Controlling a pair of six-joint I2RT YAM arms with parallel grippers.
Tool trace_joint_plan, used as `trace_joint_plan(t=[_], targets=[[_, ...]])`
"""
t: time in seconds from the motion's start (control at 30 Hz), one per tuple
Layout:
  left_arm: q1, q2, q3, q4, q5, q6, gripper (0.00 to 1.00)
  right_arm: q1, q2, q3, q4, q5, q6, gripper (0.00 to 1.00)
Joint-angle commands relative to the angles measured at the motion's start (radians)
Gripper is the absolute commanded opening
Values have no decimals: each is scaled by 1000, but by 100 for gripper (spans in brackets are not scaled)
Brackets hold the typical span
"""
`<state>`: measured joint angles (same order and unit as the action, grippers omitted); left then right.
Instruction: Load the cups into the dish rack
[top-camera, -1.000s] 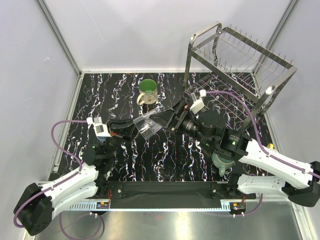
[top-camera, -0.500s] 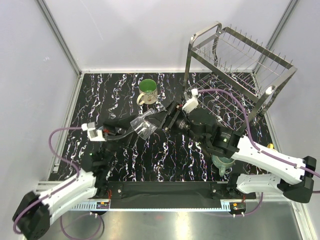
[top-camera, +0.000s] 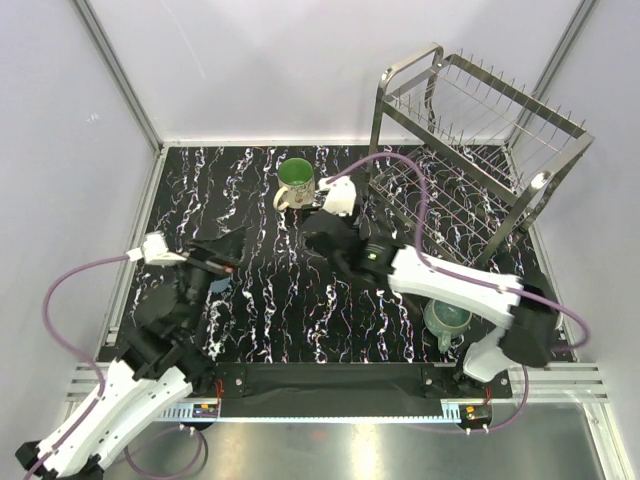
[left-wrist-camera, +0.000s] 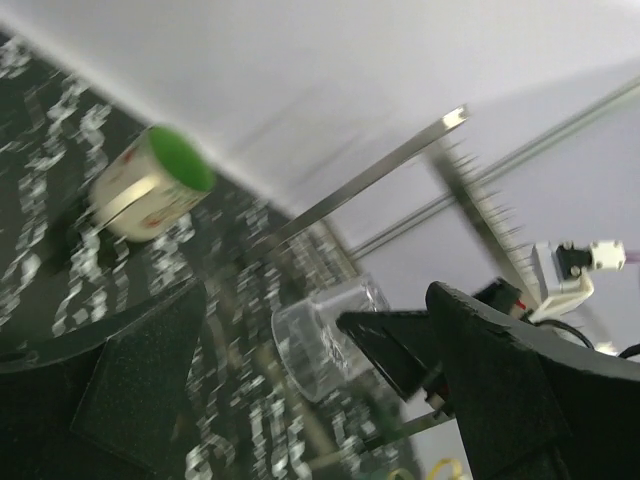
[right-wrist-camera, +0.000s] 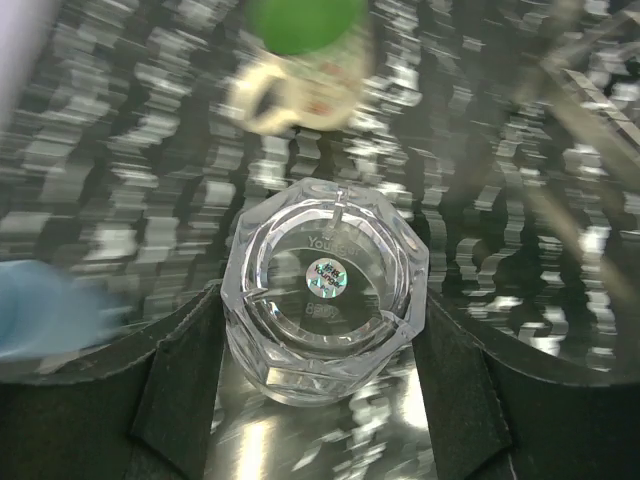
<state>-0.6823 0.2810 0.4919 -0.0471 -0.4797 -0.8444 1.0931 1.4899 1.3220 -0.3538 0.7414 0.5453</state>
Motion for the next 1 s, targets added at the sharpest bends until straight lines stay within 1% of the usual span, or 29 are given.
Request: trace_joint_plan(t=[0.0,0.03,0.1,0.13,0.17,0.2,0.27,0.3,0.33,0.37,0.43,0.5,0.53,0.57,0.6,0.67,0.7,0.77,0.9,0.97], targets=[[-2,84,30,-186,-39,-21,99,-45,102,20,70,228,-123,0],[-2,95,25,-178,-27,-24,99,-82,142,19,99,236,-120,0],[-2,110,13,-148,-2,-21,99,-110,165,-22,175,259,-148,0],[-2,110,-8,-137,4,-22,99,-119,191,-47,314,307,-183,0],[-2,103,-19,-125,13,-22,99,-137,205,-70,344,337,-226,0],[-2,96,-32,-96,29,-21,99,-147,220,-73,434,364,-243,0],[-2,83,-64,-79,35,-22,99,-180,262,-98,525,435,-295,0],[-2,66,-72,-76,32,-22,99,-197,273,-104,574,447,-291,0],[-2,60,-75,-77,32,-21,99,-219,289,-106,566,472,-262,0],[-2,50,-78,-80,29,-13,99,-235,296,-107,555,489,-198,0],[-2,24,-79,-97,21,-9,99,-275,303,-115,558,539,-163,0],[-2,6,-84,-109,19,-7,99,-306,302,-159,694,561,-203,0],[-2,-11,-90,-109,21,-8,99,-315,302,-179,758,559,-237,0],[-2,-17,-95,-109,24,-7,99,-326,306,-211,824,558,-317,0],[-2,-22,-101,-111,27,-5,99,-337,311,-219,926,562,-353,0],[-2,-29,-105,-114,36,2,99,-364,334,-233,1016,570,-451,0],[-2,-32,-107,-128,44,4,99,-374,342,-236,1071,564,-468,0],[-2,-42,-110,-146,50,-1,99,-407,360,-230,1092,555,-502,0],[-2,-49,-124,-132,76,19,99,-455,392,-219,1208,533,-591,0],[-2,-45,-127,-134,78,27,99,-481,417,-190,1204,524,-600,0]])
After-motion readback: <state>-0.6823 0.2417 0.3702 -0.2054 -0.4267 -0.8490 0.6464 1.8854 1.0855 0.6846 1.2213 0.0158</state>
